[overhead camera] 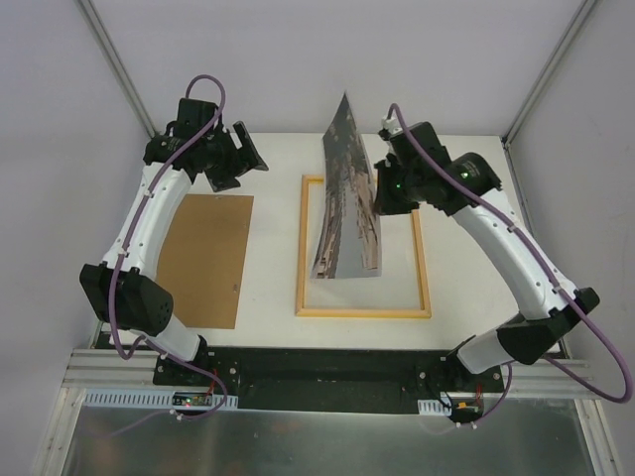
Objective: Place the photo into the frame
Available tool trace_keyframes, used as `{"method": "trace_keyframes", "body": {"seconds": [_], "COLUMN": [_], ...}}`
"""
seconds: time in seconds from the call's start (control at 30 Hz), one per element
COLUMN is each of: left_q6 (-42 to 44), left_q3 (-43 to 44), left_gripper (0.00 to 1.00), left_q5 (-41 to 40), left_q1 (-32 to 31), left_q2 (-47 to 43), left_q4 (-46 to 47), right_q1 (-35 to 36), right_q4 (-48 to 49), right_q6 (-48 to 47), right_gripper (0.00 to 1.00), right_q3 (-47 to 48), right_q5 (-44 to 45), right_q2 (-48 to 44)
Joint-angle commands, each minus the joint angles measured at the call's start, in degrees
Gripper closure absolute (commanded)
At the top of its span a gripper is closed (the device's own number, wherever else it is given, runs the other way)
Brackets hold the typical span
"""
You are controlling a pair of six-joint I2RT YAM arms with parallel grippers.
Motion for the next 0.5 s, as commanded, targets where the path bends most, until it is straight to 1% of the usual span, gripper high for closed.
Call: {"method": "trace_keyframes", "body": {"seconds": [0.0,0.13,0.27,0.47], "left_q6": [-1.54,-1.45,-1.28,-1.36], "left_q3": [-4.47,-6.49,-7.64,-9.40], "left_gripper": [0.21,0.21,0.22,0.21], "left_q5": [4.66,6.25,7.04,7.74], "left_q1": [-0.27,-0.27,-0.35,-0.27], "left_q2": [-0.97,-0.44,0.53,2.54], "left_q4": [3.82,5.14,5.59,6.55], "right_q1": [-3.29,-4.27,-4.44,-2.51], "right_q4": [-15.48,-22.00,-26.57,-27.81], "right_q6": [-5.06,-7.00,-7.79,-7.09], "right_gripper": [1.00,0.99,0.99,0.99], "right_q3": [5.88,11.85,19.50,23.11], "right_q5": [3.51,5.09,5.45,3.69], "right_q2": [-3.77,-2.28,1.58,9.22]}}
